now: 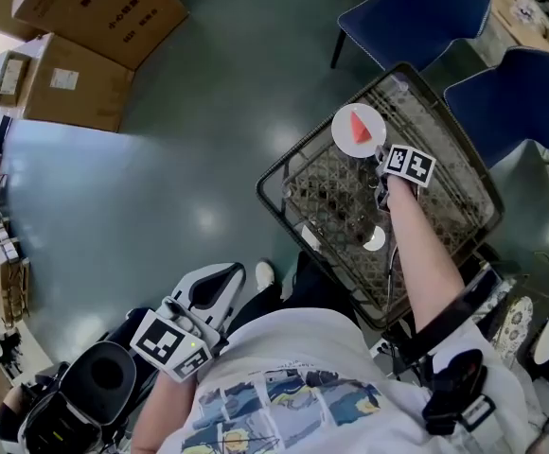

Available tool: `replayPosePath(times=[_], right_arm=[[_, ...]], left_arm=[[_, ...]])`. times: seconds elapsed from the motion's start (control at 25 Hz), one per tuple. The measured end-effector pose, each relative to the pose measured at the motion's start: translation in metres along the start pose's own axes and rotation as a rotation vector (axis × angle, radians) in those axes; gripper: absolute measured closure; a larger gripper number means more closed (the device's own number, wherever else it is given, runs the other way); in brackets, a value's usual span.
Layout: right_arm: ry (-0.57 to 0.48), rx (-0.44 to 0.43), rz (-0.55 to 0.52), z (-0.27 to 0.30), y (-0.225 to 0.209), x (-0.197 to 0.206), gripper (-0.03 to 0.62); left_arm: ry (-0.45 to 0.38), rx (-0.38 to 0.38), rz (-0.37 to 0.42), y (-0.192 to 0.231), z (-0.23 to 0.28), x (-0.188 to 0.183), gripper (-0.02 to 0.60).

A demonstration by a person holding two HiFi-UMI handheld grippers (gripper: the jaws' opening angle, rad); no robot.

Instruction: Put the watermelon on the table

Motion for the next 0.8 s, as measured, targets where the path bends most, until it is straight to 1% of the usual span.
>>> replayPosePath(times=[0.12,0.24,0.32,0.48,0.68,0.8], right_arm=[[-0.012,-0.019,-0.018,-0.017,0.008,0.006,0.490],[-0.018,-0.034,-0.070,-0.039,0.021,0.012,0.496],[-0.023,-0.037,-0.114,-0.058,0.031,0.016,0.536],[-0.029,-0.030,-0.247,-0.096,0.058,0.032,0.574],[-0.049,-0.043,-0.338,-0.143,0.090,0.063,0.583],[-0.071,-0.066,-0.356,-0.172,0.115,0.087,0.583]], left_arm=[[-0.004,0.029,0.028,-0.004,-0.006,0.001,0.572],[-0.009,0.068,0.056,-0.009,-0.014,0.002,0.572],[-0.011,0.098,0.072,-0.014,-0.021,0.004,0.572],[-0.007,0.149,0.113,-0.020,-0.036,0.014,0.572],[-0.023,0.219,0.104,-0.021,-0.052,0.023,0.572],[-0.026,0.231,0.121,-0.020,-0.070,0.030,0.572]])
Point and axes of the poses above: the fingertips, and each gripper's own axes: z forward along the fingers, y to its left, x out of its underside, the point moved 1 cm from there along -z, backward along the fingers, and after that the axes turned 12 degrees about -z, right-handed, at the moved point
